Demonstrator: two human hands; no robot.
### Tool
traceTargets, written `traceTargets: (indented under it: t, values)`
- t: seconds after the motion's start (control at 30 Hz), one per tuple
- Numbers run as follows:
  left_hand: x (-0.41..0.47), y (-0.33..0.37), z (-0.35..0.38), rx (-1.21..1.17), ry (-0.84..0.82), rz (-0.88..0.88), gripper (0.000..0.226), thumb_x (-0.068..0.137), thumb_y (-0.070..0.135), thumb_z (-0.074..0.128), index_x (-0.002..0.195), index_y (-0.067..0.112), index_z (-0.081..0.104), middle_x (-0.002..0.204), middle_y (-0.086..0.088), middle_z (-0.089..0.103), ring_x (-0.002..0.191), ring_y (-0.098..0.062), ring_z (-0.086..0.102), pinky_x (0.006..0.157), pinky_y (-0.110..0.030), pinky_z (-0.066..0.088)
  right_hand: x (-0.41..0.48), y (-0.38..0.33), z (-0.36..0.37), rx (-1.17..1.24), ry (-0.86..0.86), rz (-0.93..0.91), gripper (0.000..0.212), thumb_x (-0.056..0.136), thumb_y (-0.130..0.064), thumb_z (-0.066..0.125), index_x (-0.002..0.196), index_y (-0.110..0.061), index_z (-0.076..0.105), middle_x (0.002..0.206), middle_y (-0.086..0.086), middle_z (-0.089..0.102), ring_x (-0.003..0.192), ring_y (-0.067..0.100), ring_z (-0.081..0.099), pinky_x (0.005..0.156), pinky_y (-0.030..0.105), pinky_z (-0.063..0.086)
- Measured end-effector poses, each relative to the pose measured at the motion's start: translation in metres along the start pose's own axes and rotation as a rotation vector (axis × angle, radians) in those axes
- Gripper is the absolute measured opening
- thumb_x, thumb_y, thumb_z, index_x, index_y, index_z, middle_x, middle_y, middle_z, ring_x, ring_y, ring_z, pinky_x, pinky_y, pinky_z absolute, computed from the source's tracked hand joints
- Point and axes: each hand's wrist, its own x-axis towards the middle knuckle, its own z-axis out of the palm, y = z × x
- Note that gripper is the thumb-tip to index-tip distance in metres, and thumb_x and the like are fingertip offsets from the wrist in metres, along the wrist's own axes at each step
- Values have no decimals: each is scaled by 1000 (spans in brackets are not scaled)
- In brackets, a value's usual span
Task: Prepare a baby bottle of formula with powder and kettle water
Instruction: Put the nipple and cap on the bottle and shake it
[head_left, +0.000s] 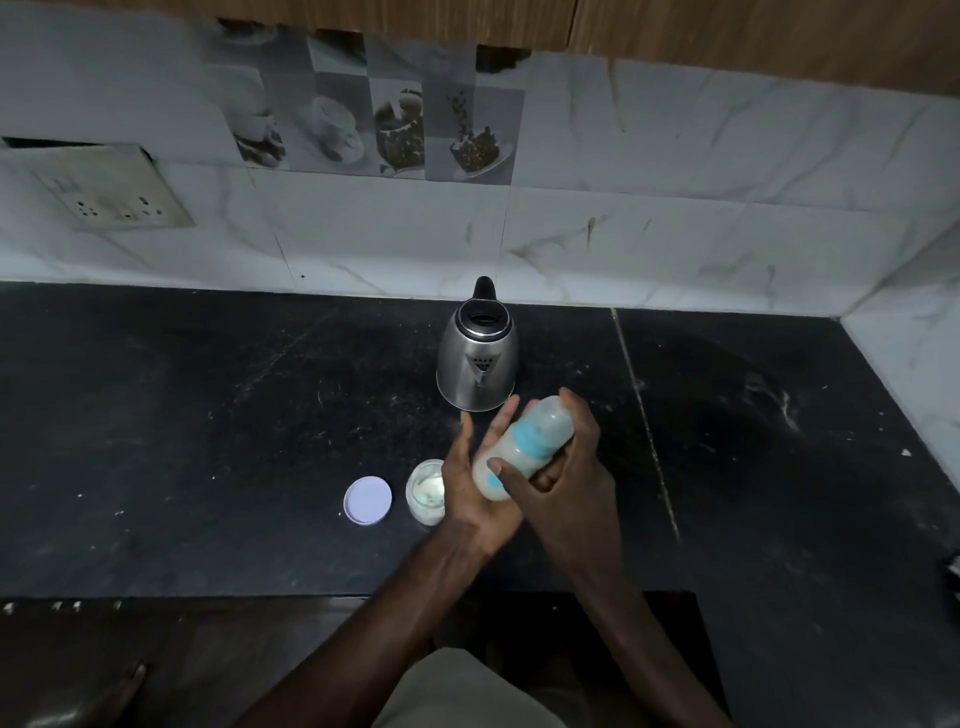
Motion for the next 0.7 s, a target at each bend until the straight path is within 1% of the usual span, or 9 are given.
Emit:
traceTargets:
  t: [0.2,0.3,0.4,0.47,0.5,0.53,0.6,0.63,0.7]
  values:
    - [1,-2,-8,-18,-5,-59,71,103,60,50,156,12,48,152,-20,57,133,-38,61,108,-50,52,9,7,-14,41,-159,-10,101,79,-35,90,151,-54,21,130,-39,54,101,-2,68,88,35,61]
    - [4,-4,-10,29,26,-69,75,103,61,48,154,7,50,152,-21,56,134,-37,60,118,-47,43,19,-5,-26,-62,-149,-114,104,78,-37,90,151,-56,18,135,-28,56,94,8,72,84,43,62]
    - [7,-3,-12,119,113,-51,73,100,64,48,149,11,57,153,-16,57,142,-32,54,128,-47,30,33,-21,-53,38,106,-171,107,78,-31,90,153,-57,18,134,-20,58,95,9,72,81,33,63]
    - [10,0,-14,141,149,-24,70,100,64,46,148,14,59,150,-11,61,141,-29,57,126,-45,32,31,-21,-51,253,430,-165,102,81,-20,88,158,-35,21,132,-21,54,107,6,69,86,28,61]
    - [10,1,-14,128,144,-21,70,101,64,45,149,15,58,150,-11,61,140,-29,57,125,-45,34,29,-19,-44,299,489,-128,100,82,-18,86,157,-27,21,132,-18,54,111,5,67,89,28,61]
    - [9,1,-13,114,141,-31,70,101,64,45,150,15,57,149,-12,61,139,-30,58,123,-46,37,24,-19,-37,276,429,-75,99,81,-21,87,156,-28,22,126,-14,59,108,5,68,88,26,60]
    - [8,0,-15,82,124,-42,69,101,63,48,148,13,59,149,-17,60,140,-36,56,117,-52,43,12,-7,-24,22,57,-57,100,76,-30,90,152,-44,28,112,-9,68,89,0,67,81,23,58]
    - [6,-1,-14,74,106,-39,69,101,62,49,147,12,60,150,-19,59,141,-38,54,118,-53,41,7,0,-22,-72,9,-98,99,74,-31,91,150,-47,31,114,-11,69,87,-1,65,81,22,58]
    - [7,-1,-11,86,102,-23,69,100,63,50,146,12,61,149,-16,60,142,-33,53,125,-49,34,7,-4,-27,47,277,-123,98,75,-26,92,151,-40,32,128,-21,62,100,-2,67,85,18,58]
